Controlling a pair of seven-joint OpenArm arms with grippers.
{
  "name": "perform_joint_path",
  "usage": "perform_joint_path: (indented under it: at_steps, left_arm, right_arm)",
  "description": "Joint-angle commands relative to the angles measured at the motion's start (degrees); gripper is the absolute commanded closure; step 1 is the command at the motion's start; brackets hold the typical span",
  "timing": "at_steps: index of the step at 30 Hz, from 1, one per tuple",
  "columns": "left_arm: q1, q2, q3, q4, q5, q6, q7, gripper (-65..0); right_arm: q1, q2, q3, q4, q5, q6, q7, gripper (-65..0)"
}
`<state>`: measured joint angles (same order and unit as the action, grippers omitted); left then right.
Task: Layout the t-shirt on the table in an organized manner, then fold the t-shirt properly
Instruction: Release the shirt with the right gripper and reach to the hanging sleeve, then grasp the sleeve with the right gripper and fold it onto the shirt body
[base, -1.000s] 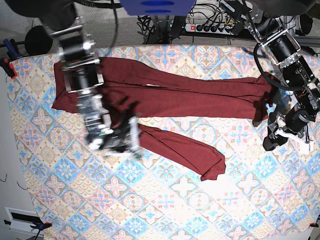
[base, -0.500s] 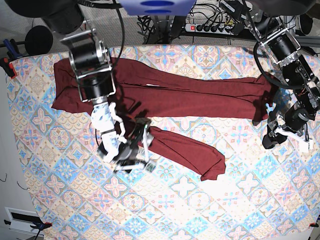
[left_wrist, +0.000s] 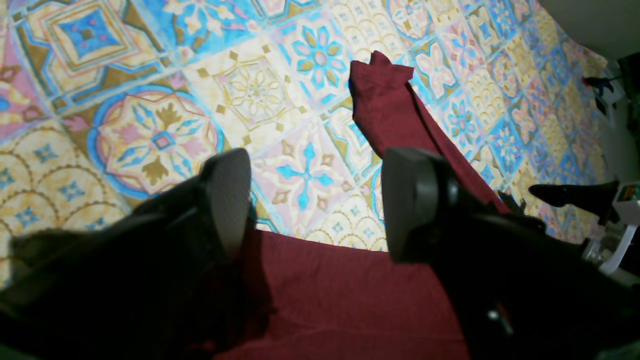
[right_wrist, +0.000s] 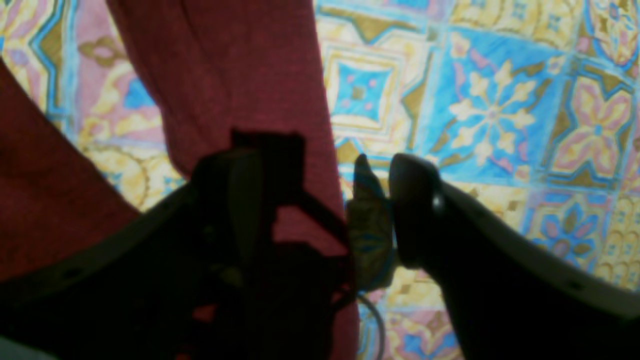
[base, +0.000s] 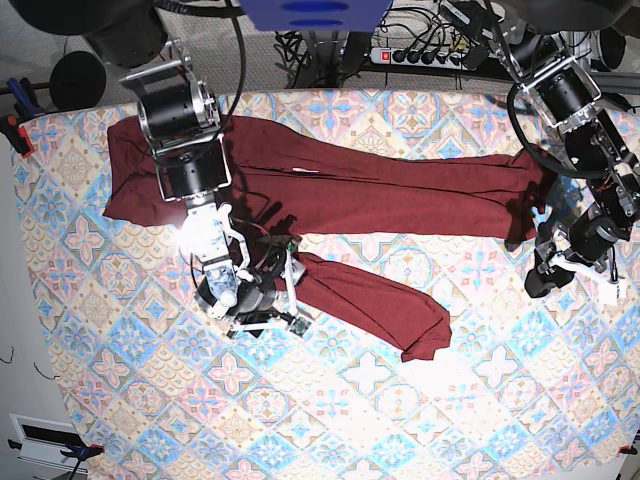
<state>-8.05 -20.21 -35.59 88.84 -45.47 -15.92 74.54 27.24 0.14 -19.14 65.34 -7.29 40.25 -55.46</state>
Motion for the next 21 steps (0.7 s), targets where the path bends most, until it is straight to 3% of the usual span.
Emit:
perform_joint_path:
  at_steps: [1,10,21]
  left_arm:
    - [-1.0,-1.2,-0.1,1.0,-1.2,-0.2,-1.0,-40.3]
    - [-1.0,-1.2,-0.1,1.0,-1.2,-0.2,-1.0,-40.3]
    - [-1.0,-1.2,-0.1,1.0,-1.2,-0.2,-1.0,-40.3]
  right_arm:
    - [1.8,-0.2,-0.1,0.8,0.2,-0.2,0.7,-38.2]
    - [0.1,-0.2,-0.1,0.7,0.2,-0.2,0.7,-36.8]
    - [0.1,-0.2,-0.2,-3.9,0.2,-0.2,0.7,-19.0]
